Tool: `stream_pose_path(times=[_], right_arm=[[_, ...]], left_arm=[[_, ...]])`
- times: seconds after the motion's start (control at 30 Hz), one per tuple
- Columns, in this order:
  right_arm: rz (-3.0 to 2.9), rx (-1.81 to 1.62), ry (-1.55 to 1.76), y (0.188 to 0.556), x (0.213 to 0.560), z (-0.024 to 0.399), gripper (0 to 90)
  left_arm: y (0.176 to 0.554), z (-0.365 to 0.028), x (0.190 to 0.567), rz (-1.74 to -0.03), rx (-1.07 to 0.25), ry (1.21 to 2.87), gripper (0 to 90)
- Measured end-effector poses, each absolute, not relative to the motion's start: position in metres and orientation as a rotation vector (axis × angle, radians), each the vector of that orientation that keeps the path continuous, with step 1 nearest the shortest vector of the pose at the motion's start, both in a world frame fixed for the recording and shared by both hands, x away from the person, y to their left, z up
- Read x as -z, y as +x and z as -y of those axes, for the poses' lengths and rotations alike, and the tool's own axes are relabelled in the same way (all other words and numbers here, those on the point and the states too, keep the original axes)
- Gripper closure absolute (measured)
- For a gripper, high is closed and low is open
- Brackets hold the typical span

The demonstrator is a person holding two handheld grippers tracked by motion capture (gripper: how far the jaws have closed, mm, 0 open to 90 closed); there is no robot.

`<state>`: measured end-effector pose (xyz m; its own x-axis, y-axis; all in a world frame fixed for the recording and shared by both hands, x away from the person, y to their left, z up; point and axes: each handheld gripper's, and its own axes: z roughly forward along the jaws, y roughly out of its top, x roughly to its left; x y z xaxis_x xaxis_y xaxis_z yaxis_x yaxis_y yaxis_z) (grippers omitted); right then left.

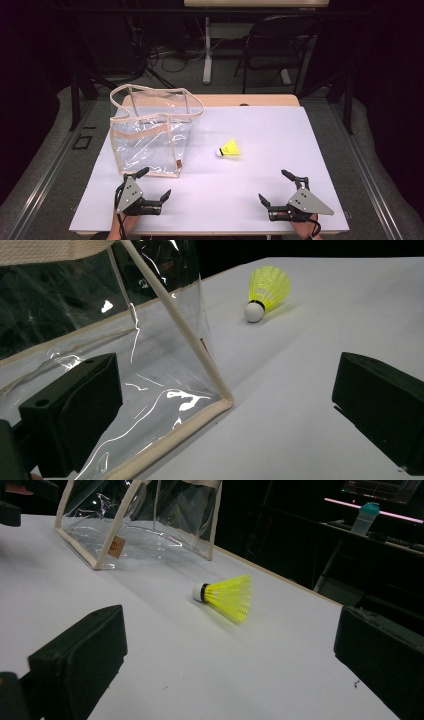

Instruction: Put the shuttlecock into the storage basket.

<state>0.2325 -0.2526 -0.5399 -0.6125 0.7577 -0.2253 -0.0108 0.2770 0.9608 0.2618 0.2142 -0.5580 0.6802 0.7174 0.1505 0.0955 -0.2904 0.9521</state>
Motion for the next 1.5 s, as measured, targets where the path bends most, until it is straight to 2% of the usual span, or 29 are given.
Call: stream_pose_path(times=[0.83, 1.2, 1.5], right_arm=[[-1.875, -1.422, 0.664, 0.235, 0.541, 0.251, 0.9], [-1.885, -1.418, 0.653, 0.237, 0.541, 0.249, 0.9], [-1.888, -1.416, 0.660, 0.237, 0.542, 0.249, 1.0]], left_arm=[[0.264, -0.210, 0.558, -0.631, -0.711, 1.819, 0.0], [0.270, -0.191, 0.559, -0.598, -0.639, 1.880, 0.0], [0.275, -0.184, 0.559, -0.588, -0.629, 1.882, 0.0]])
